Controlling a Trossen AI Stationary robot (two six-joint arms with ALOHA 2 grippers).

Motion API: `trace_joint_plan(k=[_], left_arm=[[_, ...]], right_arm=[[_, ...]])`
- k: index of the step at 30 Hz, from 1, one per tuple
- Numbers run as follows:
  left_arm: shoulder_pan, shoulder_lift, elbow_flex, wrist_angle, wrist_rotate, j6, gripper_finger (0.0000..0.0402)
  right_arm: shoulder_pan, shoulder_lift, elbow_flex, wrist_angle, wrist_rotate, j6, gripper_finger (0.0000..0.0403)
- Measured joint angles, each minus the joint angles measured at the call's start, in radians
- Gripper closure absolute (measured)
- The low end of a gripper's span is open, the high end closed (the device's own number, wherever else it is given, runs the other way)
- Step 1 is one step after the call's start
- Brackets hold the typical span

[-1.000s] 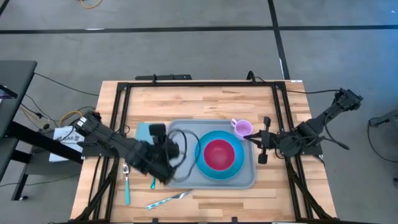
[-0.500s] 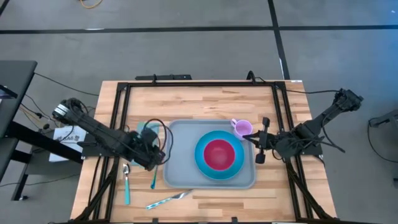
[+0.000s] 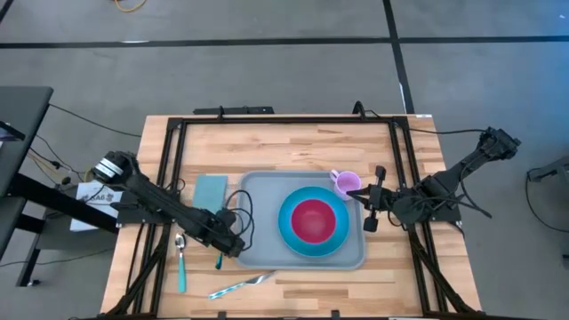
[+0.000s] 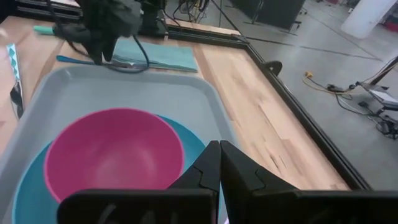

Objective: Set up tray
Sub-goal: Put the blue napkin on the gray serving tray to the left of the blue plate

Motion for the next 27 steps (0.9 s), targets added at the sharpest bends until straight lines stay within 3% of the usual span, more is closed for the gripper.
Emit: trace_joint_plan(k=[11,16,21,27], left_arm=[[0.0,0.056,0.021,-0.049,0.013,-0.038,0.0267],[0.0,0.057,0.109,-0.171,0.011,-0.039,0.0267],[-0.002,0.056,0.212,-0.332,-0.084,-0.035,0.0267],[-0.002,0.063,0.21,-0.452,-0.104,0.022,0.0267]], right_arm=[[0.0,0.0,0.0,-0.005,-0.003,0.026,0.0403],[0.0,0.0,0.0,-0.007,-0.003,0.035,0.0403],[0.0,0.0,0.0,-0.007,-0.003,0.035,0.0403],[0.0,0.0,0.0,-0.007,-0.003,0.035,0.0403]])
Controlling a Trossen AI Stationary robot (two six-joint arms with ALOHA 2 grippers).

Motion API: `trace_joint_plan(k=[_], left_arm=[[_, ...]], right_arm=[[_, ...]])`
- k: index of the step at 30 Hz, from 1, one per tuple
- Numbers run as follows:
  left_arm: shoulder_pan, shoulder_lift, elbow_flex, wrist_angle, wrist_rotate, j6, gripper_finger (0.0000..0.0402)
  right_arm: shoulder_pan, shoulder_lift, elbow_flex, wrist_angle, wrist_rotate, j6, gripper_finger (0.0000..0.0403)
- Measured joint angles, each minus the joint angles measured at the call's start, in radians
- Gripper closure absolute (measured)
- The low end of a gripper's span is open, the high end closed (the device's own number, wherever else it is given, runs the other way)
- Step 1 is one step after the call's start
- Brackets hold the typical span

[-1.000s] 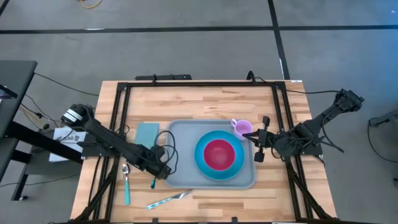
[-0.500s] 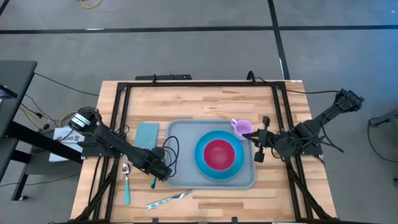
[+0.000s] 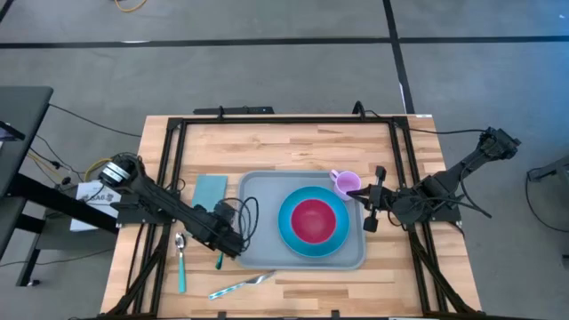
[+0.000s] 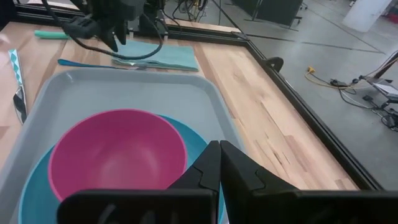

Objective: Set up tray
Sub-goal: Put the blue napkin on the gray serving tray to the left of the blue plate

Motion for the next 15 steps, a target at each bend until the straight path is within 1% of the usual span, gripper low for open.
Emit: trace_joint_plan(k=[2,5,10,15], left_arm=[[0.0,0.0,-0.031,0.014,0.036,0.0,0.0267],[0.0,0.0,-0.076,0.064,0.064,-0.01,0.0267],[-0.005,0.001,-0.105,0.141,0.065,-0.005,0.0267],[-0.008,0.001,-0.106,0.143,0.062,0.0,0.0267]], right_arm=[[0.0,0.0,0.0,-0.001,0.0,0.0,0.0403],[0.0,0.0,0.0,-0.008,0.0,0.0,0.0403],[0.0,0.0,0.0,-0.019,0.0,0.0,0.0403],[0.0,0.0,0.0,-0.019,0.0,0.0,0.0403]])
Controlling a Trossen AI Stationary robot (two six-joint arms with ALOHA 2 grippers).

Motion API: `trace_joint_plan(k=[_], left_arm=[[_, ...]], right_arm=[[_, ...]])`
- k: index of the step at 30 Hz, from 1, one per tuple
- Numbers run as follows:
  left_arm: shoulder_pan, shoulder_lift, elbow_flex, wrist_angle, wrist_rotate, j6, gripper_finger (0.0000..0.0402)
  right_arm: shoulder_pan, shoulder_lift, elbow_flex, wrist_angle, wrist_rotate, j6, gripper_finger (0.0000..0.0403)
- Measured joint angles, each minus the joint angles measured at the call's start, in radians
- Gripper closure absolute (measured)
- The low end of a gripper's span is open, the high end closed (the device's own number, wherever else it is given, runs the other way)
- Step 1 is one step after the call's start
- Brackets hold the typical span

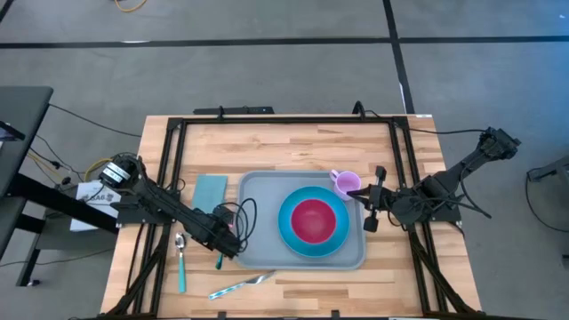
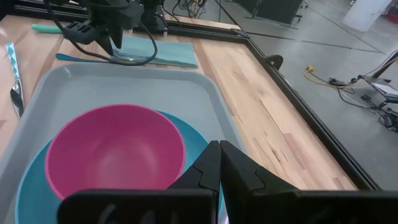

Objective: Set up tray
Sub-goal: Put the blue napkin on the gray serving tray to the left of the blue plate

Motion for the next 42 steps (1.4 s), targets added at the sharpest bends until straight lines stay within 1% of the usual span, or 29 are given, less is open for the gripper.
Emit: trace_joint_plan(k=[9,14,19,21,25,30,33,37,40,42], left_arm=[[-0.001,0.0,0.0,0.003,-0.017,0.02,0.0267],[-0.001,0.0,0.0,0.002,-0.019,0.076,0.0266],[-0.001,0.0,0.0,0.002,-0.018,0.079,0.0251],[-0.001,0.0,0.0,0.002,0.001,0.079,0.0244],[-0.001,0.016,0.0,0.002,0.073,0.079,0.023],[-0.002,0.096,-0.011,0.003,0.091,0.09,0.0222],[-0.002,0.127,-0.005,0.004,0.086,0.109,0.0222],[-0.002,0.133,0.014,-0.013,0.072,0.104,0.0222],[-0.003,0.126,0.046,-0.056,0.047,0.092,0.0222],[-0.002,0.121,0.055,-0.09,0.0,0.085,0.0222]], right_arm=[[0.0,0.0,0.0,-0.004,0.0,0.009,0.0403],[0.0,0.0,0.0,-0.004,0.0,0.01,0.0403],[0.0,0.0,0.0,-0.004,0.0,0.01,0.0403],[0.0,0.0,0.0,-0.004,0.0,0.011,0.0403],[0.0,0.0,0.0,-0.004,0.0,0.011,0.0403],[0.0,0.0,0.001,-0.005,0.0,0.011,0.0403],[0.0,0.0,0.001,-0.004,-0.001,0.011,0.0403],[0.0,0.0,0.001,-0.003,0.0,0.011,0.0403],[0.0,0.0,0.001,-0.004,0.0,0.011,0.0403],[0.0,0.0,0.001,-0.004,0.0,0.011,0.0403]])
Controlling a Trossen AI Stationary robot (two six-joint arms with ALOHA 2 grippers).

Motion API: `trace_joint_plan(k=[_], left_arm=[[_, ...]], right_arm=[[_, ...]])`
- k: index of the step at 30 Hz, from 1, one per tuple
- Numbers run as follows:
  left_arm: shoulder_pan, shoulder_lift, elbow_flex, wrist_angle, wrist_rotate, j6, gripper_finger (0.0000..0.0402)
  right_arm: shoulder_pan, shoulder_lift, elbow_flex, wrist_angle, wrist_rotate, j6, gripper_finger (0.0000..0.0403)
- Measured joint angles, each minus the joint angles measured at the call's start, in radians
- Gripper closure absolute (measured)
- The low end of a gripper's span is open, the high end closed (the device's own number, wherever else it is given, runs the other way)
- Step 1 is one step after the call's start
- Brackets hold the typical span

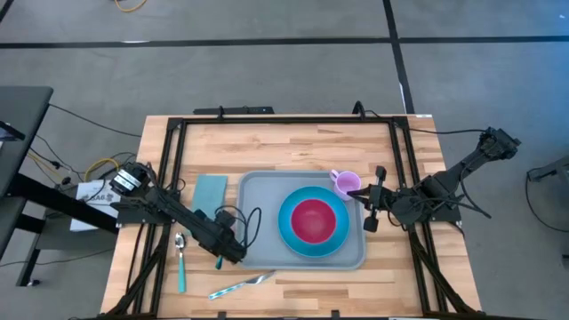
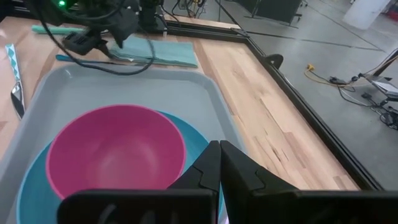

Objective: Set up tray
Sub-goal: Put the blue napkin on the gray serving tray to the left of the blue plate

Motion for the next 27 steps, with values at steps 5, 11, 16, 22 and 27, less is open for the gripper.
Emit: trace_joint_plan(k=[5,11,16,22,27], left_arm=[[0.001,-0.002,-0.008,0.002,-0.026,-0.031,0.0222],[0.002,-0.006,-0.033,0.013,0.009,-0.05,0.0225],[0.001,-0.006,-0.035,0.019,0.008,-0.064,0.0228],[0.001,-0.007,-0.036,0.026,0.013,-0.063,0.0254],[0.0,-0.005,-0.04,0.015,0.016,-0.069,0.0353]], right_arm=[[0.0,0.0,0.0,0.0,0.0,0.0,0.0403],[0.0,0.0,0.0,0.0,0.0,0.0,0.0403],[0.0,0.0,0.0,0.0,0.0,0.0,0.0403],[0.0,0.0,0.0,0.0,0.0,0.0,0.0403],[0.0,0.0,0.0,0.0,0.0,0.0,0.0403]])
